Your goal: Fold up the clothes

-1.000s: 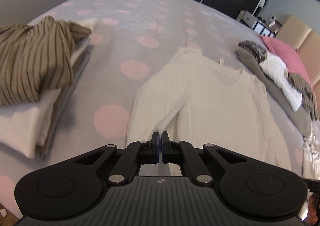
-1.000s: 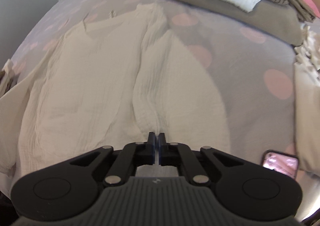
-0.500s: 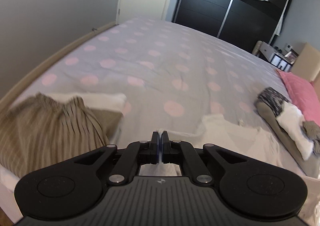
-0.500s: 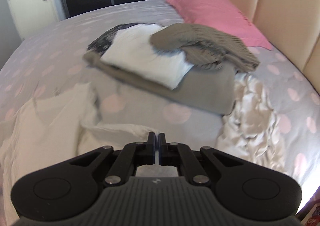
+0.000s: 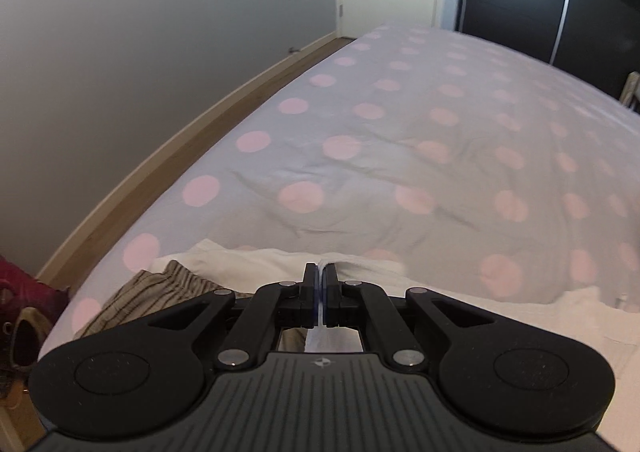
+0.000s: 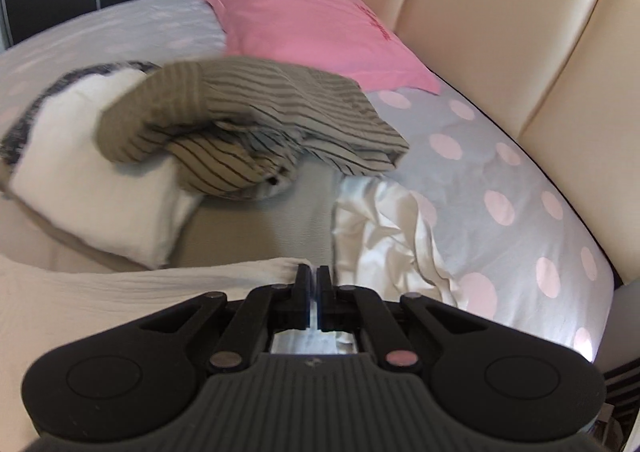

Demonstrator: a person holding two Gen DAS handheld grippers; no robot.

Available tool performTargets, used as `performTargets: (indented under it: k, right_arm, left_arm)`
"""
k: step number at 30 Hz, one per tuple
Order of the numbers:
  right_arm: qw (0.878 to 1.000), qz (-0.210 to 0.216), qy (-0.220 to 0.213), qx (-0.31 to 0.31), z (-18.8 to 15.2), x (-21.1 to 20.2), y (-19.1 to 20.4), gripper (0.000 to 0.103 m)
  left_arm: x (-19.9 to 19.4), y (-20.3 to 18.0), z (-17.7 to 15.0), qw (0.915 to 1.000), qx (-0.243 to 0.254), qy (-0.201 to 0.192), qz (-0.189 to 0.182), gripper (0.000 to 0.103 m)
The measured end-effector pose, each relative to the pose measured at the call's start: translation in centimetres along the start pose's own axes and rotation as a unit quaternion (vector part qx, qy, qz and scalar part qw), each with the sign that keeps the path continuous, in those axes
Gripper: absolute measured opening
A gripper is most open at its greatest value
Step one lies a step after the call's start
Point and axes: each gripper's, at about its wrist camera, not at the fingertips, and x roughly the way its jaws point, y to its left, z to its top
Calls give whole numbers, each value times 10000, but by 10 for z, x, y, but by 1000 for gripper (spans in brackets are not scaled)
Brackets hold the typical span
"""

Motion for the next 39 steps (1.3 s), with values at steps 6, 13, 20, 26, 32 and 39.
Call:
performTargets:
  k: [6,13,20,26,32,39]
  right_arm:
    - [9994,-295,165,10,-5,49,0,3]
    - [9998,-88,162,-59,-12,52,9,12]
    - [9982,508,-126,-289,-29,-4,11,29]
    - [9776,1646,-310,-1274,-81,-75,26,29]
    - [9198,2681,-423,-2833,-164,-142,44,28]
    - [8498,3151,94,-4225,-264,-170,48,28]
  left_arm:
    - [47,2,-7,9988,81,295,388,0]
    - [50,-2,-17,9994,215,120,253,7]
    - [-20,-16,-28,9955,544,-702,-327,22]
    - [-87,-19,-70,9825,1108,-919,-1183,22]
    - [-133,-18,-137,9586,1889,-824,-1966,24]
    - [-151,-16,-229,9183,3043,-218,-2521,39]
